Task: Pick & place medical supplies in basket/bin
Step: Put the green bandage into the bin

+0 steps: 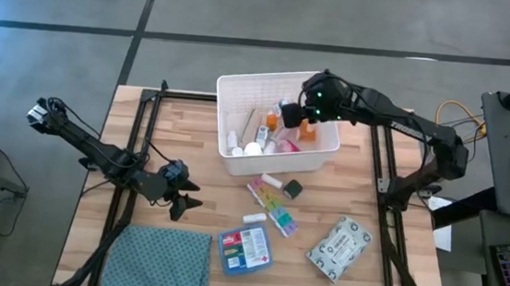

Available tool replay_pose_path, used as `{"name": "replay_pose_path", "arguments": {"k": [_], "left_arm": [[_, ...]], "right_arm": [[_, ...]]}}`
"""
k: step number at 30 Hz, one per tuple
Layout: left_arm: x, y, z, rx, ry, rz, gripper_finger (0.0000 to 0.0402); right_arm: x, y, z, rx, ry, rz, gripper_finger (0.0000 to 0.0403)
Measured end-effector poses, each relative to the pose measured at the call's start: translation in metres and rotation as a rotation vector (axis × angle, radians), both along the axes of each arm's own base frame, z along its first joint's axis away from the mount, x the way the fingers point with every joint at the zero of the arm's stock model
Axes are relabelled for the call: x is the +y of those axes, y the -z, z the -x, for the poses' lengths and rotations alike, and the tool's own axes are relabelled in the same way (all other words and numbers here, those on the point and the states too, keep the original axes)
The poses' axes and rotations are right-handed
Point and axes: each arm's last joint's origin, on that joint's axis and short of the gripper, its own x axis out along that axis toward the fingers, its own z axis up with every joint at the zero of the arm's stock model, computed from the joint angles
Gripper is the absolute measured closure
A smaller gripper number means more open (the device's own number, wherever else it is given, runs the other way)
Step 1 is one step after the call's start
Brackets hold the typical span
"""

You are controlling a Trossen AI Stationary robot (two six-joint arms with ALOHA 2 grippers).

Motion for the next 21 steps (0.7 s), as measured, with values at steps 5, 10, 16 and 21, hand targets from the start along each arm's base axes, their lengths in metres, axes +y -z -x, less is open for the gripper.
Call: {"name": "replay_pose_path", "arguments": {"k": [5, 10, 16, 21], "left_arm": [[0.0, 0.0, 0.0, 0.001, 0.0, -0.001, 0.0148], [0.0, 0.005, 0.001, 0.015, 0.001, -0.007, 0.0148], [0.001, 0.011, 0.002, 0.034, 0.001, -0.016, 0.0148], [0.001, 0.012, 0.002, 0.035, 0.001, -0.017, 0.0148]], "right_arm": [[0.026, -0.005, -0.002, 0.049, -0.095, 0.033, 0.004], [0.087, -0.001, 0.004, 0.204, -0.108, -0.009, 0.0022], [0.175, 0.016, 0.019, 0.347, -0.209, -0.01, 0.0021], [0.227, 0.059, 0.021, 0.631, -0.572, 0.246, 0.0021]]}}
